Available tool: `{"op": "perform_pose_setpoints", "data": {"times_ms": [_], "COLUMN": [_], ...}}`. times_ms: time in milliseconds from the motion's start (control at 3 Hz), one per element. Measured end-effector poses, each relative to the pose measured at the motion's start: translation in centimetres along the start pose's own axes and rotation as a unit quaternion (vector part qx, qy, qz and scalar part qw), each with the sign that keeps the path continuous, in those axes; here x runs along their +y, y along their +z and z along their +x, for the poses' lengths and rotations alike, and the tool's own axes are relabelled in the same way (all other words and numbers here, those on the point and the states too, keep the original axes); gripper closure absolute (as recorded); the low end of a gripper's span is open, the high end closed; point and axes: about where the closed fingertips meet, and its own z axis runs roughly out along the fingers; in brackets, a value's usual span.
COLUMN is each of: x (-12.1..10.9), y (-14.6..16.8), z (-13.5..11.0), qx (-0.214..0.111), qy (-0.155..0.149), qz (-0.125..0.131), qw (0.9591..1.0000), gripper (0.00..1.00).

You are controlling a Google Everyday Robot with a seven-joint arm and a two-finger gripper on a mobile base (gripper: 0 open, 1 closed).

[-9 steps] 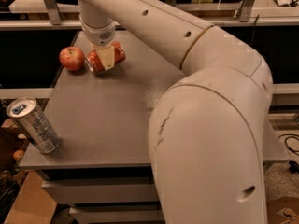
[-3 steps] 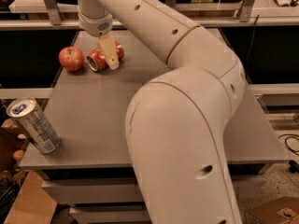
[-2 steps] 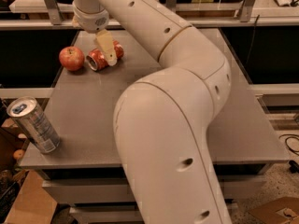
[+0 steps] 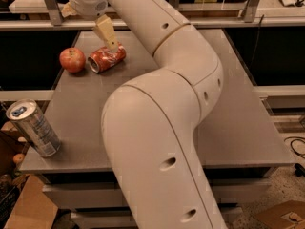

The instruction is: Move coke can near apple

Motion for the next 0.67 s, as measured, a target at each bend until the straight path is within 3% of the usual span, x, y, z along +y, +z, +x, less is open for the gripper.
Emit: {"op": "perform_pose_setpoints", "data": {"times_ms": [667], "x": [-1.02], "y": [-1.6], "z": [-0.11], "qx": [0.0], "qy": [-0.041], "qz": [0.011], "qw": [0.9991], "gripper": [0.0]}}
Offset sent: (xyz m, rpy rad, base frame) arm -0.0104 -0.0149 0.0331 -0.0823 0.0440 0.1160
